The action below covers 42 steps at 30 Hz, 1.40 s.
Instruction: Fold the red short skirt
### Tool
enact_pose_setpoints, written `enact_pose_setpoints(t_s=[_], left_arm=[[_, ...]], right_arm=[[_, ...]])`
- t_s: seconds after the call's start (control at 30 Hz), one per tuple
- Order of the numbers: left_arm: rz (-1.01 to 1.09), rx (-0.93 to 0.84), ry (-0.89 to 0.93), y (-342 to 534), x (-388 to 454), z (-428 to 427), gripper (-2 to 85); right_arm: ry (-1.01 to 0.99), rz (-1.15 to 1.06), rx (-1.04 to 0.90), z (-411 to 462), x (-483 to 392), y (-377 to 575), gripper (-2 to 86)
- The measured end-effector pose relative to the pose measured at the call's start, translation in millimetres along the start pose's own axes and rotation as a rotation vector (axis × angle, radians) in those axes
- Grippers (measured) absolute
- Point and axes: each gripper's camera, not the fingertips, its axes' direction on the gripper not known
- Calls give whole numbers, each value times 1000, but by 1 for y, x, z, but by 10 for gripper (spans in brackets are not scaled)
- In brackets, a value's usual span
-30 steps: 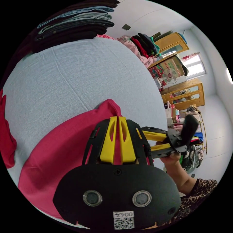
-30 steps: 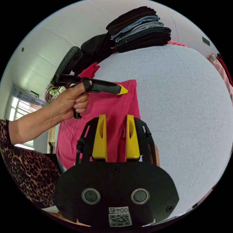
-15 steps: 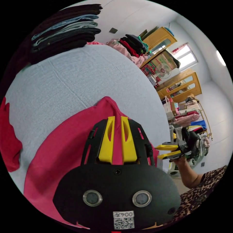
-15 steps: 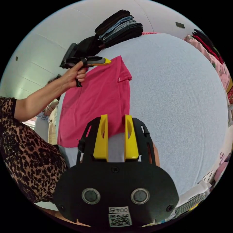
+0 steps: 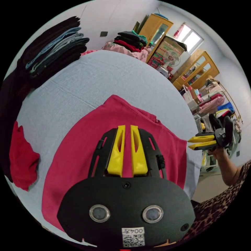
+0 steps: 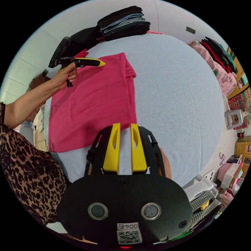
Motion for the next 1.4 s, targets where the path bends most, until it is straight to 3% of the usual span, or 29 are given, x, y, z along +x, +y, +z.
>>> enact_pose_setpoints(t_s=[0.23, 0.4, 0.63, 0.77, 0.97, 1.03, 1.07, 1.4], left_arm=[[149, -106, -57, 116, 38, -40, 13], [50, -167, -172, 201, 21, -48, 12], [-9, -112, -76, 236, -6, -90, 10], [-90, -132, -68, 303, -17, -114, 7], [-212, -152, -120, 390, -39, -129, 3], [-224, -144, -111, 400, -43, -130, 3], [-218, -147, -118, 404, -44, -129, 3], [-213, -128, -83, 413, -48, -123, 3]], right_arm=[[-84, -78, -1, 36, -141, 46, 68], [-34, -100, -127, 91, -202, 57, 53], [-13, -90, -145, 78, -269, 68, 39], [-94, -44, -243, 112, -335, 69, 33], [-50, -26, -448, 187, -415, 71, 20], [0, -30, -565, 214, -428, 74, 11], [6, -38, -499, 212, -435, 72, 6], [-31, 165, -562, 252, -449, 80, -7]])
